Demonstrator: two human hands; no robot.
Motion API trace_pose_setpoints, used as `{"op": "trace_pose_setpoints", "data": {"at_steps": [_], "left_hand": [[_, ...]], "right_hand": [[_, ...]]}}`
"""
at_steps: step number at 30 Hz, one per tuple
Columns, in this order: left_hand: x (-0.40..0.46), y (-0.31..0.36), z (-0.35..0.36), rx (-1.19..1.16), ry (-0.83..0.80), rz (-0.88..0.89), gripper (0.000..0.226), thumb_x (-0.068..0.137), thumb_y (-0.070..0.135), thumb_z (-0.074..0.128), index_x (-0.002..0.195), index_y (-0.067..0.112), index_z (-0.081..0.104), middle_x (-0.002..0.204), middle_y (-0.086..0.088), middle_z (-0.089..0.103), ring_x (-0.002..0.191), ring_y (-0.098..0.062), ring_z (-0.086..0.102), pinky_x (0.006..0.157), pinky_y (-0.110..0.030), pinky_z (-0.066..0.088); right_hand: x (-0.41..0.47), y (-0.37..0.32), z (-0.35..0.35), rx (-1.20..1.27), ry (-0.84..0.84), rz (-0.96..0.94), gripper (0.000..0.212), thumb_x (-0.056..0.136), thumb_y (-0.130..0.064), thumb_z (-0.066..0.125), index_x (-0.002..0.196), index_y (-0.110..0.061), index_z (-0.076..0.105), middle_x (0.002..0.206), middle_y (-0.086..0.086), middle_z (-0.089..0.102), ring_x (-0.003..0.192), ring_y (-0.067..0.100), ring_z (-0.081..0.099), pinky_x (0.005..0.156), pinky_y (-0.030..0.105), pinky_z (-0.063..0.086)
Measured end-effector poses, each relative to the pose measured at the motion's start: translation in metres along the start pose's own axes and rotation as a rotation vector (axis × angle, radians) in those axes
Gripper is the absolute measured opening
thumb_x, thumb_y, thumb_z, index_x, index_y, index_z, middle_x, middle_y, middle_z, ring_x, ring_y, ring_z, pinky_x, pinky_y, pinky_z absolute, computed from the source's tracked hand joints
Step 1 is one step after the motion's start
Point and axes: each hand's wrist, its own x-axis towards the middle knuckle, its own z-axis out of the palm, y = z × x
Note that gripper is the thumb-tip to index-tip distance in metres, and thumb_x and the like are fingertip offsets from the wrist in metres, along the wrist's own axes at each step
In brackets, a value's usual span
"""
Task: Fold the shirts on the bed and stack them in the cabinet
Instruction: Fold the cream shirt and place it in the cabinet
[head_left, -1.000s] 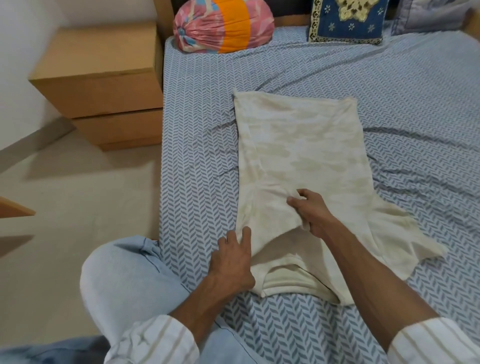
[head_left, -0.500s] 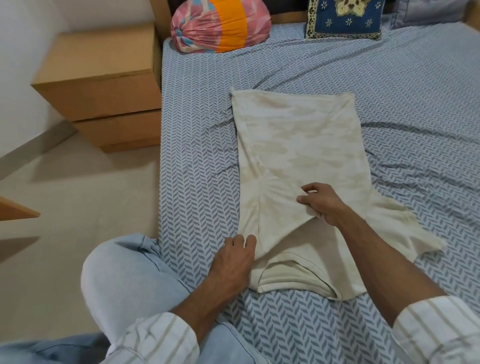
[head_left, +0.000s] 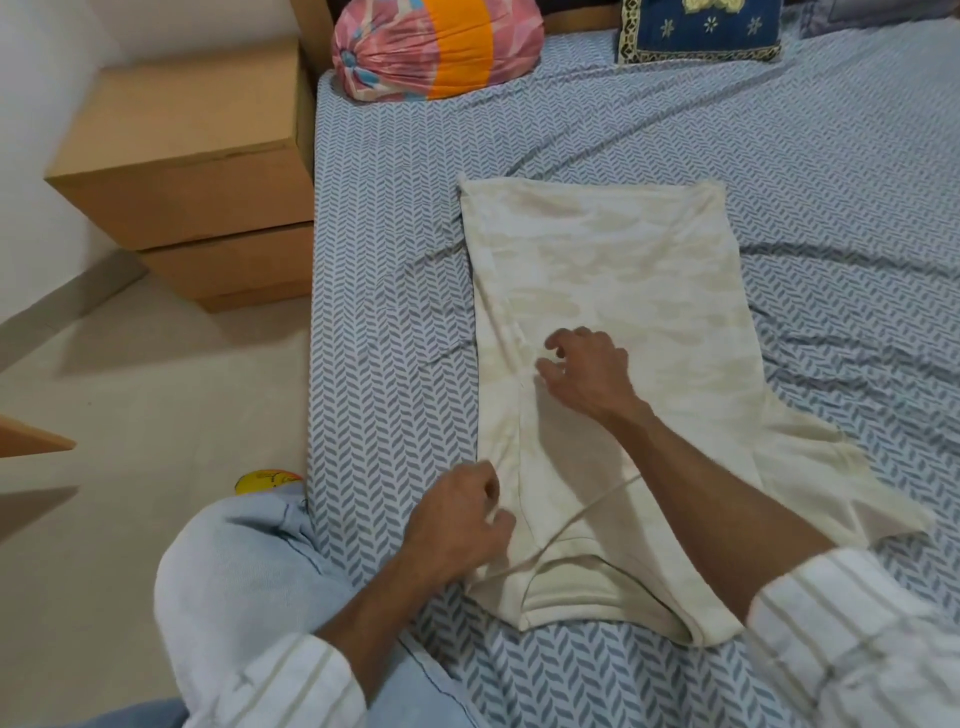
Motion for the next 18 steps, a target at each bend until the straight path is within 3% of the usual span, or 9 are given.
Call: {"op": "trace_pose_setpoints", "data": {"at_steps": [4,6,9,11,13,16,18], "left_hand": [[0.057,-0.009,-0.020,-0.033,0.145,0.008,0.016,0.091,0.027,0.060,0.105,0.019,0.064,0.098,0.000,0.059,0.089,-0.014,0.056,0.076,-0.024,0.044],[0.095,-0.010,-0.029,0.010,0.163,0.076,0.024,0.091,0.020,0.056,0.113,0.018,0.064,0.108,-0.004,0.059,0.105,-0.022,0.055,0.087,-0.028,0.042],[0.152,0.004,-0.045,0.072,0.127,0.299,0.049,0.084,0.017,0.044,0.130,0.017,0.060,0.129,-0.003,0.060,0.124,-0.027,0.048,0.101,-0.041,0.040],[0.187,0.024,-0.060,0.213,-0.043,0.333,0.066,0.079,0.009,0.049,0.142,0.026,0.045,0.136,0.006,0.056,0.135,-0.023,0.035,0.104,-0.048,0.033],[0.222,0.042,-0.074,0.425,-0.279,0.347,0.073,0.078,0.007,0.057,0.143,0.032,0.037,0.130,0.011,0.059,0.139,-0.020,0.026,0.105,-0.051,0.026],[0.271,0.066,-0.093,0.782,-0.453,0.445,0.047,0.074,0.025,0.062,0.118,0.040,0.055,0.104,0.008,0.059,0.127,-0.023,0.034,0.099,-0.051,0.026],[0.290,0.076,-0.106,0.961,-0.487,0.452,0.031,0.080,0.030,0.065,0.109,0.041,0.063,0.101,0.005,0.054,0.120,-0.028,0.036,0.091,-0.050,0.030]], "right_hand": [[0.026,-0.003,0.017,0.093,-0.004,-0.018,0.031,0.085,-0.053,0.058,0.100,-0.027,0.065,0.093,-0.005,0.061,0.100,0.025,0.057,0.083,0.040,0.035],[0.028,0.001,0.032,0.167,0.112,-0.036,0.019,0.085,-0.049,0.057,0.085,-0.030,0.059,0.081,-0.010,0.054,0.090,0.020,0.054,0.079,0.038,0.031],[0.026,0.005,0.050,0.206,0.275,-0.085,0.011,0.090,-0.039,0.052,0.083,-0.030,0.053,0.076,-0.013,0.050,0.082,0.014,0.047,0.082,0.036,0.030],[0.030,0.008,0.054,0.263,0.301,-0.086,0.009,0.090,-0.035,0.051,0.085,-0.027,0.050,0.074,-0.011,0.051,0.077,0.015,0.047,0.081,0.035,0.029],[0.032,0.009,0.057,0.308,0.330,-0.073,0.009,0.088,-0.031,0.052,0.084,-0.024,0.049,0.071,-0.008,0.050,0.070,0.018,0.047,0.077,0.036,0.031],[0.033,0.012,0.061,0.351,0.378,-0.080,0.011,0.080,-0.026,0.055,0.079,-0.021,0.045,0.068,-0.008,0.043,0.064,0.020,0.041,0.071,0.038,0.034],[0.030,0.011,0.062,0.377,0.389,-0.052,0.017,0.076,-0.025,0.056,0.073,-0.021,0.040,0.065,-0.005,0.041,0.063,0.022,0.038,0.070,0.039,0.034]]}}
